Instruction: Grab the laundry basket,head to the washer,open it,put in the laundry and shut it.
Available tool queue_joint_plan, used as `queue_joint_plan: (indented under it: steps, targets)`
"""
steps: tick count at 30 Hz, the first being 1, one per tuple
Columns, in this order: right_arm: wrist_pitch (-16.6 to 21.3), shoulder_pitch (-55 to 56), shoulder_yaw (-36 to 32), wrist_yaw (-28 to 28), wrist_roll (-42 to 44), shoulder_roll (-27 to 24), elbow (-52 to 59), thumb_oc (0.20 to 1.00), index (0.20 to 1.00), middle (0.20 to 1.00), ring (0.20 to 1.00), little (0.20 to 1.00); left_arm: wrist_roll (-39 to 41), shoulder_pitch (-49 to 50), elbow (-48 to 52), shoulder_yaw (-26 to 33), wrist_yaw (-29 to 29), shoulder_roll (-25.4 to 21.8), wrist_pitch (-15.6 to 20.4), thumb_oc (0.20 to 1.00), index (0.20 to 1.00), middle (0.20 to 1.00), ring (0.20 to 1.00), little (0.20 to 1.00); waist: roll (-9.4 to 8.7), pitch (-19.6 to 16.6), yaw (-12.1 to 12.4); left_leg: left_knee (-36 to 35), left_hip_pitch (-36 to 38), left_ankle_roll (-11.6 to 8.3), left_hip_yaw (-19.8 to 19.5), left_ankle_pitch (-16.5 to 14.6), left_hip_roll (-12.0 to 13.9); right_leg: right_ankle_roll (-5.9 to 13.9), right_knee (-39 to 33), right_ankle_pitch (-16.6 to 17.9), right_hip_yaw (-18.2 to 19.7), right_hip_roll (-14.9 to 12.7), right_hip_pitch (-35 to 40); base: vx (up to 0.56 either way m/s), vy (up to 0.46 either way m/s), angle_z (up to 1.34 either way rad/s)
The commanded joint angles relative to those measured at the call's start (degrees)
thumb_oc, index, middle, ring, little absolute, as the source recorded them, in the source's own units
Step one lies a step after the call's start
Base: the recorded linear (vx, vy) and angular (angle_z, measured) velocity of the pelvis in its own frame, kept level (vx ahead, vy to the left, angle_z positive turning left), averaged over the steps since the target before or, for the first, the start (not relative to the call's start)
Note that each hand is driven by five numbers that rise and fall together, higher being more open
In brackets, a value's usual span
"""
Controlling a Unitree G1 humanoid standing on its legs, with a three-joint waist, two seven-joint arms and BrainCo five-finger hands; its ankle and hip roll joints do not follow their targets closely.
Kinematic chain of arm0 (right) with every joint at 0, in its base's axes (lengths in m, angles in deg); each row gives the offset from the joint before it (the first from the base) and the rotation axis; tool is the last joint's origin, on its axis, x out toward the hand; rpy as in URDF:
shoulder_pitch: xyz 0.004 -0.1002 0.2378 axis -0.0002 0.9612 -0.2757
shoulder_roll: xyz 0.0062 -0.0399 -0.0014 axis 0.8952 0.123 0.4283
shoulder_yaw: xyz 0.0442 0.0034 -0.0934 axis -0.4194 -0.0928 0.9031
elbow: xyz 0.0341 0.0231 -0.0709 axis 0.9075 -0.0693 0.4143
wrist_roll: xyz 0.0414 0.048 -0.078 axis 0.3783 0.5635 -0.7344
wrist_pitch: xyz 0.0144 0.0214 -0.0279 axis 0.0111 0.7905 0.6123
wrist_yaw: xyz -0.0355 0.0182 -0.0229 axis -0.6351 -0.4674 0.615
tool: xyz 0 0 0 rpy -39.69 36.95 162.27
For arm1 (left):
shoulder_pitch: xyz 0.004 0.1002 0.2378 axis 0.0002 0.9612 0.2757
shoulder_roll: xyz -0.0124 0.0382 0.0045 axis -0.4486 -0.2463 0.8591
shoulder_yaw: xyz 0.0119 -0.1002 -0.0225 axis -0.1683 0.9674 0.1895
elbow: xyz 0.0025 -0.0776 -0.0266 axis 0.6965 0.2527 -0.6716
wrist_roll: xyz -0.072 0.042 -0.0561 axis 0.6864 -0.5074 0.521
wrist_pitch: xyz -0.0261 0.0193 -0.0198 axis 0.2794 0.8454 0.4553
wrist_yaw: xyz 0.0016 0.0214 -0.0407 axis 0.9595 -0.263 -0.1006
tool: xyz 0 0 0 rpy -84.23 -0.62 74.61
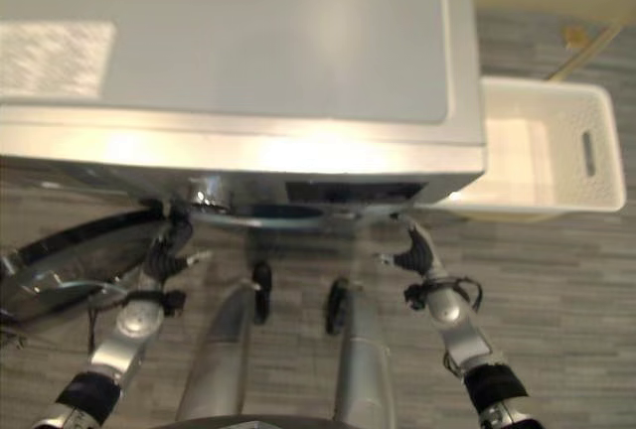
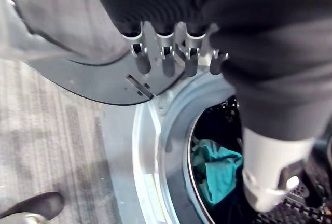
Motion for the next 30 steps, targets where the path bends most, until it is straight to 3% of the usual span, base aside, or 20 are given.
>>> queue_joint_plan:
  steps: [1, 3, 11, 21, 24, 26, 27, 28, 30]
  targets:
    - [1.21, -0.9, 0.69, 0.11, -0.02, -1.07, -1.56, 1.0, 1.0, 1.0, 1.0, 1.0, 0.27, -1.6, -2.29, 0.4, 1.15, 1.03, 2.72, 1.0, 1.0, 1.0, 1.0, 1.0, 0.94, -0.77, -0.36, -6.24, 7.52, 0.93, -0.23, 0.05, 1.22, 2.9, -13.73, 9.47, -1.28, 0.95, 5.86, 0.09, 0.036, -0.02]
    - [0.84, 0.41, 0.11, 0.53, 0.47, 0.08, -6.18, 1.0, 1.0, 1.0, 1.0, 1.0, -1.21, 1.33, -5.47, 0.74, 2.04, 1.64, 2.64, 1.0, 1.0, 1.0, 1.0, 1.0, 0.92, -1.95, -0.41, -13.75, 15.98, 0.45, 0.28, 2.12, 0.97, 3.78, -22.6, 12.38, -1.48, 1.81, 15.08, 0.25, 0.047, 0.0]
    - [0.15, 3.81, -0.39, 1.92, 1.5, 3.58, -15.12, 1.0, 1.0, 1.0, 1.0, 1.0, -5.44, 4.97, -12.68, 0.58, 3.47, 3.67, 2.51, 1.0, 1.0, 1.0, 1.0, 1.0, 0.92, -7.64, -0.58, -31.72, 33.83, -0.11, 2.6, 6.11, 0.2, 6.65, -41.33, 19.22, -0.59, 3.24, 32.11, 0.22, 0.053, -0.14]
    - [-1.2, 3.4, 1.6, 1.59, 1.16, 5.64, -17.29, 1.0, 1.0, 1.0, 1.0, 1.0, -6.98, 4.92, -14.72, 0.72, 2.23, 4.95, 2.26, 1.0, 1.0, 1.0, 1.0, 1.0, 0.29, -8.64, 0.26, -37.94, 36.9, 0.82, 4.09, 7.71, -1.13, 9.03, -47.81, 24.26, 2.46, 2.94, 33.68, 0.04, 0.074, -0.17]
    - [-1.21, 1.39, 2.36, 0.92, 1.1, 5.83, -16.87, 1.0, 1.0, 1.0, 1.0, 1.0, -6.71, 3.61, -14.5, 0.95, 1.25, 4.34, 2.37, 1.0, 1.0, 1.0, 1.0, 1.0, 0.32, -7.8, 0.27, -39.68, 34.22, 1.16, 4.49, 9.92, -1.54, 10.87, -46.45, 28.85, 4.44, 2.36, 29.03, -0.16, 0.015, -0.42]
    - [-1.12, 0.59, 2.52, 0.8, 1.35, 5.81, -16.5, 1.0, 1.0, 1.0, 1.0, 1.0, -6.99, 1.7, -14.52, 0.54, 1.02, 3.39, 2.37, 1.0, 1.0, 1.0, 1.0, 1.0, 1.3, -7.34, -0.28, -39.75, 30.43, 1.81, 3.96, 11.4, -0.9, 11.01, -41.34, 26.69, 9.14, 4.21, 25.27, -0.32, 0.028, -0.09]
    - [-1.02, 0.52, 2.87, 0.82, 1.95, 5.84, -16.76, 1.0, 1.0, 1.0, 1.0, 1.0, -7.34, 0.13, -13.6, 0.2, 0.84, 2.6, 2.22, 1.0, 1.0, 1.0, 1.0, 1.0, 1.86, -6.89, 0.03, -38.98, 27.6, 1.89, 4.29, 12.87, -0.29, 9.67, -36.71, 21.64, 11.67, 6.07, 26.28, -0.38, 0.029, 0.04]
    - [-0.57, 1.07, 3.34, 1.23, 2.13, 6.28, -16.45, 1.0, 1.0, 1.0, 1.0, 1.0, -6.8, -0.16, -13.26, 0.86, 0.7, 2.47, 2.24, 1.0, 1.0, 1.0, 1.0, 1.0, 2.17, -7.51, 1.44, -39.67, 26.31, 1.49, 4.05, 13.84, 0.42, 7.95, -34.68, 17.6, 11.32, 7.01, 29.03, -0.3, -0.037, 0.11]
    - [-0.57, 1.42, 3.43, 1.33, 2.13, 6.52, -16.51, 1.0, 1.0, 1.0, 1.0, 1.0, -6.82, -0.08, -13.47, 0.95, 0.59, 2.43, 2.25, 1.0, 1.0, 1.0, 1.0, 1.0, 1.73, -7.61, 1.66, -39.87, 26.59, 1.3, 3.83, 14.1, 0.19, 7.89, -34.71, 16.87, 11.06, 7.01, 30.56, -0.1, -0.082, 0.32]
